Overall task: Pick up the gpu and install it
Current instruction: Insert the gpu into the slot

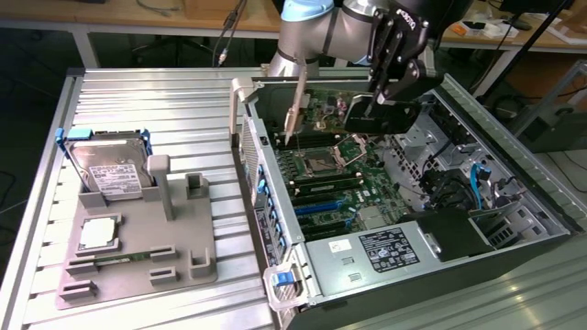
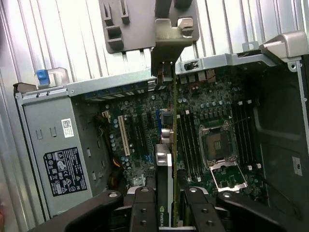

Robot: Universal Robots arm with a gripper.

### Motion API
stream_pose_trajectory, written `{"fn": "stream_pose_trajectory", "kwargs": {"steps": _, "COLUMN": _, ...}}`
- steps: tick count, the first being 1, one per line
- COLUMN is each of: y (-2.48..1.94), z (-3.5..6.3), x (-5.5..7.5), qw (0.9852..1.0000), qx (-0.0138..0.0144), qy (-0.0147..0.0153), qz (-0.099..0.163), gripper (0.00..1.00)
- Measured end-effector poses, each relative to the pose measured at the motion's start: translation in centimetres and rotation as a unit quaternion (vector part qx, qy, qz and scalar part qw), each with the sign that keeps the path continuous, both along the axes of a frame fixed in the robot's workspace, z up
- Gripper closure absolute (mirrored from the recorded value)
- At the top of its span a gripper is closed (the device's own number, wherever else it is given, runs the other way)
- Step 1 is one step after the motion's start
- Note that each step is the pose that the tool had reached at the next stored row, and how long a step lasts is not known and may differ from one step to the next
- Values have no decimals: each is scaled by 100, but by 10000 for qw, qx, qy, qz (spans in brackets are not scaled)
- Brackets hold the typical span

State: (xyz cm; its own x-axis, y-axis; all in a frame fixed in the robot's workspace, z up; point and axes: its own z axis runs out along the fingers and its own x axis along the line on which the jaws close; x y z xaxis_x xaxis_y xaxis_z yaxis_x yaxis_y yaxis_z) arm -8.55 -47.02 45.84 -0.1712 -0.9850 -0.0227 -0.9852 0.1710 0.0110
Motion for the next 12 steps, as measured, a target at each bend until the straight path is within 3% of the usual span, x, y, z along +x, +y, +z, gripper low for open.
{"fn": "stream_pose_trajectory", "kwargs": {"steps": 2, "y": 0, "z": 0, "x": 0, "qw": 9998, "qx": 0, "qy": 0, "qz": 182, "gripper": 73}}
{"fn": "stream_pose_trajectory", "kwargs": {"steps": 12, "y": 0, "z": 0, "x": 1, "qw": 9982, "qx": 0, "qy": 0, "qz": 602, "gripper": 73}}
